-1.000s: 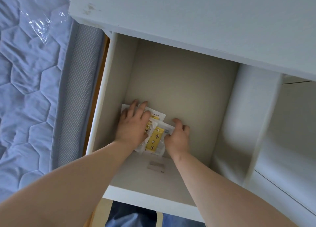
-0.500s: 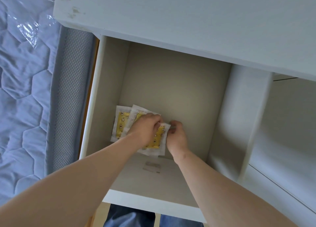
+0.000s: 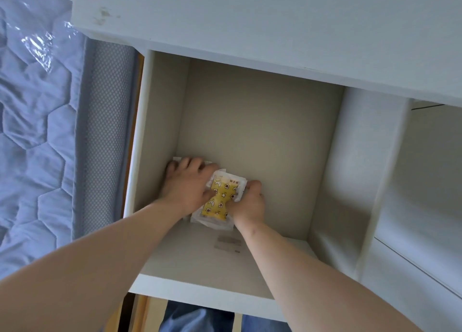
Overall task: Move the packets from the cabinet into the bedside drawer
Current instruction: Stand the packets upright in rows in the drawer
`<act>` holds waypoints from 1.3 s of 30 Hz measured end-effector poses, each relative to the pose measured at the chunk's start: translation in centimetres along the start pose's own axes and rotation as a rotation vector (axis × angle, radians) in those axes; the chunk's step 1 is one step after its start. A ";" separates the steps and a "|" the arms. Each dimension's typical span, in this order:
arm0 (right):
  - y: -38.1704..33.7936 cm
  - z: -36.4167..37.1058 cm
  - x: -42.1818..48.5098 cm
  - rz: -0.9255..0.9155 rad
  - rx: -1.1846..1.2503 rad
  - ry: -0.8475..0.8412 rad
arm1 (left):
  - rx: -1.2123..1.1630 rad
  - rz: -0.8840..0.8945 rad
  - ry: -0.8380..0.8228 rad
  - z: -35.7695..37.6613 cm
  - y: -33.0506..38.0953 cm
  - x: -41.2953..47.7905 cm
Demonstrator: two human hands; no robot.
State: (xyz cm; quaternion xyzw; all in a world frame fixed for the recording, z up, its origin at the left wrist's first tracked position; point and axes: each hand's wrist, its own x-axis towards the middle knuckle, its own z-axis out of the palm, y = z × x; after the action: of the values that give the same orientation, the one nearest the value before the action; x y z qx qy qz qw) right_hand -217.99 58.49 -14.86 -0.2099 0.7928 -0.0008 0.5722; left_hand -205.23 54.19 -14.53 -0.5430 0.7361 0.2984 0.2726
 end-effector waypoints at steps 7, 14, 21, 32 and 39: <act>-0.3 2.8 0.0 -0.006 0.070 -0.050 | 0.074 0.028 0.005 -0.5 -1.4 -0.1; -0.5 2.0 0.0 -0.107 -0.028 -0.106 | 0.128 -0.055 0.005 1.5 -0.7 -1.1; -1.8 0.7 0.3 -0.160 -0.102 -0.123 | 0.153 -0.081 -0.054 1.8 0.1 -0.3; 0.4 -1.3 -2.1 -0.035 -0.107 -0.090 | 0.039 -0.062 -0.198 1.6 0.1 -2.7; -0.1 -4.8 -6.3 -0.003 -0.008 -0.025 | -0.233 -0.169 -0.039 -2.4 3.5 -6.3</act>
State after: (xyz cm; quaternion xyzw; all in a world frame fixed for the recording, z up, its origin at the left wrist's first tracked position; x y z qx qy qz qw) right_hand -220.75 59.36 -7.51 -0.2135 0.7854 0.0041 0.5811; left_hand -207.09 57.25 -7.83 -0.6251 0.6427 0.3682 0.2461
